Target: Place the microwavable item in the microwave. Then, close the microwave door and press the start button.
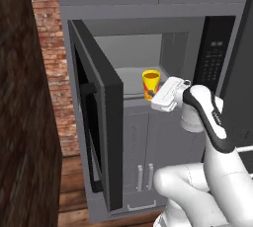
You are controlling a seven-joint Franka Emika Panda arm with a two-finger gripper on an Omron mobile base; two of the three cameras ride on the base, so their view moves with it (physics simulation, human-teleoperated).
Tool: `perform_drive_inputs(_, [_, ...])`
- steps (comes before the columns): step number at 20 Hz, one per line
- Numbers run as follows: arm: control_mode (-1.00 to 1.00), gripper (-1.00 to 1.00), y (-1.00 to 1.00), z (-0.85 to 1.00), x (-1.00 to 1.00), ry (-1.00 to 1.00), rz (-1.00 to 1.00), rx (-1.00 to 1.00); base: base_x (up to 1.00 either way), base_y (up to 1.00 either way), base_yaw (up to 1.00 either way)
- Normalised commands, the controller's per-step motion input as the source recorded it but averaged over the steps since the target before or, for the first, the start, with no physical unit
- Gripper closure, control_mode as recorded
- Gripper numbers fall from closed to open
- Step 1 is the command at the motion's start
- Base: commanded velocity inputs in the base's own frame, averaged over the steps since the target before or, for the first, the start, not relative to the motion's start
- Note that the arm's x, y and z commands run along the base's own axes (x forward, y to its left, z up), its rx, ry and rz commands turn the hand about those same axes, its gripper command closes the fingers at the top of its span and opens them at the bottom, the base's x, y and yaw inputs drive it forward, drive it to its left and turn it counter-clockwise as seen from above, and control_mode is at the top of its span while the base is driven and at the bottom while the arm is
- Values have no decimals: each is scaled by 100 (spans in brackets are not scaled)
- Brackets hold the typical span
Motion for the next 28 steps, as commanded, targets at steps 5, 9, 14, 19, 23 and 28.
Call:
perform_drive_inputs(5, [-100,100,0,1,48,0,-1,0,0,0,0])
perform_drive_inputs(9, [-100,100,0,0,47,-2,0,1,0,0,0])
perform_drive_inputs(14, [-100,100,0,0,52,0,0,1,0,0,0])
perform_drive_inputs(19, [-100,100,0,0,48,0,0,0,0,0,0])
perform_drive_inputs(23, [-100,100,0,0,44,0,0,0,0,0,0])
perform_drive_inputs(28, [-100,100,0,-8,33,0,0,0,0,0,0])
